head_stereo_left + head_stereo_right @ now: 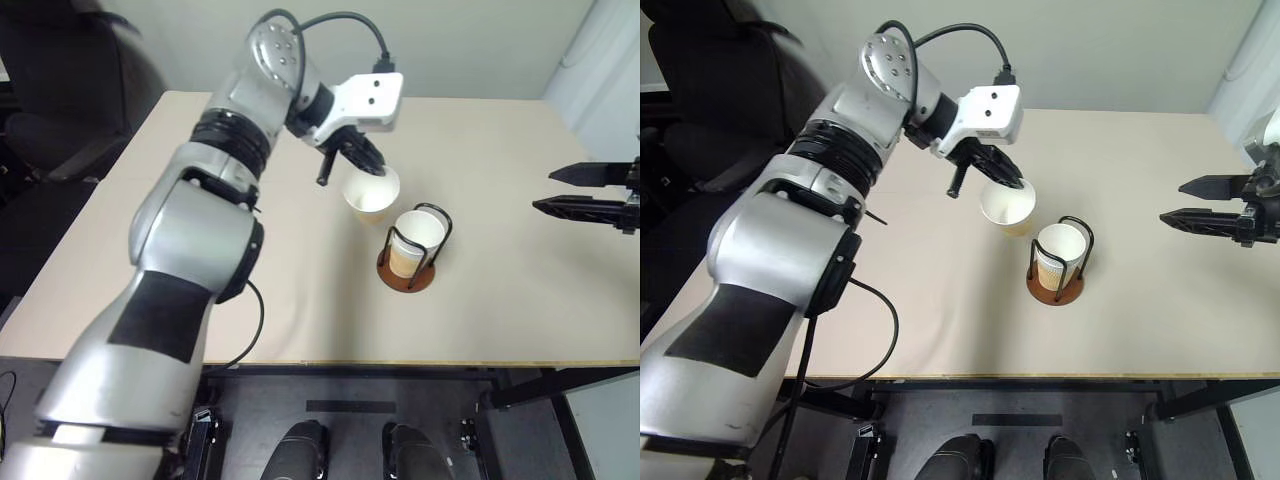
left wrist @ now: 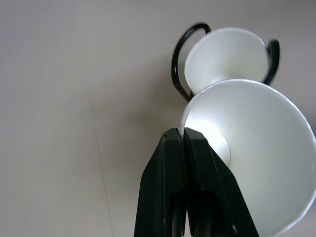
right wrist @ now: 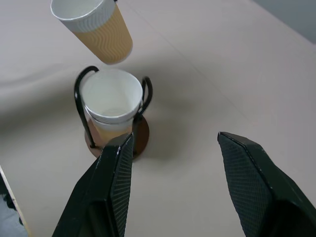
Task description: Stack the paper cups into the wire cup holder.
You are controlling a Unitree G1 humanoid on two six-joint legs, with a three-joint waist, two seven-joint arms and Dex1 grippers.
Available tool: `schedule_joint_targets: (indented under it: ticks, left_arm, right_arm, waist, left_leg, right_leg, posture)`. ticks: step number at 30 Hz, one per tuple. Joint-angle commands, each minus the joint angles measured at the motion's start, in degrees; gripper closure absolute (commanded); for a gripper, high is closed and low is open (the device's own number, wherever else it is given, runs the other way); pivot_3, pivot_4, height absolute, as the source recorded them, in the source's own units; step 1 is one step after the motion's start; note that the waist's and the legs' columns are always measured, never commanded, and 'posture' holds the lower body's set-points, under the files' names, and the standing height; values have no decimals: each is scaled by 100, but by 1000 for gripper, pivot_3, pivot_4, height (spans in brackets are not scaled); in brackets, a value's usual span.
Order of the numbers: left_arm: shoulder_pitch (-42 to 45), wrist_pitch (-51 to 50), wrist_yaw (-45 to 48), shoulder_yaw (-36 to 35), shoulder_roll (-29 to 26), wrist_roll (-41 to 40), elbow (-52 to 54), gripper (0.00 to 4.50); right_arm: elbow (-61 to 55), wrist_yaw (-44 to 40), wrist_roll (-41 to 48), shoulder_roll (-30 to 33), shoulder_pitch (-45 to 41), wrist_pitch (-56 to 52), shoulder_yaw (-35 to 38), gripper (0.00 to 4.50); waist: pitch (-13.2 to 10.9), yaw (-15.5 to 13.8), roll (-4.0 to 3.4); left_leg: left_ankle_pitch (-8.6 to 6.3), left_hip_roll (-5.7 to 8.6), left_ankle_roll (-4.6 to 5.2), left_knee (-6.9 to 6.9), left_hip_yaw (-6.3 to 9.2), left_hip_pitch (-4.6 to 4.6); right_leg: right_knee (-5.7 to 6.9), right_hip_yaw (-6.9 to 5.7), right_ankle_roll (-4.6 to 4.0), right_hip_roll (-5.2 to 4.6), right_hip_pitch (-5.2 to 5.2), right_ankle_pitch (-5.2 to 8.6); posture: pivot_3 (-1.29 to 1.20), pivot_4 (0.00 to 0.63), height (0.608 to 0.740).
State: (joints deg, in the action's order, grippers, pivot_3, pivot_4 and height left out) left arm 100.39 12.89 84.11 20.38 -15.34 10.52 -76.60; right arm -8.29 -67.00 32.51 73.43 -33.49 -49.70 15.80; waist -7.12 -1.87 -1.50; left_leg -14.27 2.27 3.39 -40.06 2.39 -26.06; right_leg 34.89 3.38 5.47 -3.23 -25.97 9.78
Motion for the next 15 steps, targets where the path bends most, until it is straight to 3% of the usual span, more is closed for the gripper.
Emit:
schedule_joint_targets:
  ticks: [1, 15]
  left_arm:
    - [315, -26, -150, -240, 90, 47, 12, 4444]
    - [697, -27, -408, -595, 433, 199, -4, 4444]
  right_arm:
    - [-65, -53, 60, 257, 73, 8, 386, 1788]
    - [-13, -121, 68, 522, 365, 15, 661, 1788]
  waist:
    - [-1, -8, 0]
    - [-4, -25, 4]
  left_leg:
    - [-2, -3, 2, -2, 1, -2]
    - [-12, -1, 9, -11, -13, 3]
  right_leg:
    - [-2, 4, 2, -6, 0, 2]
    - [2, 6, 10, -6, 6, 7]
  posture:
    - [0, 150, 740]
    - [0, 150, 740]
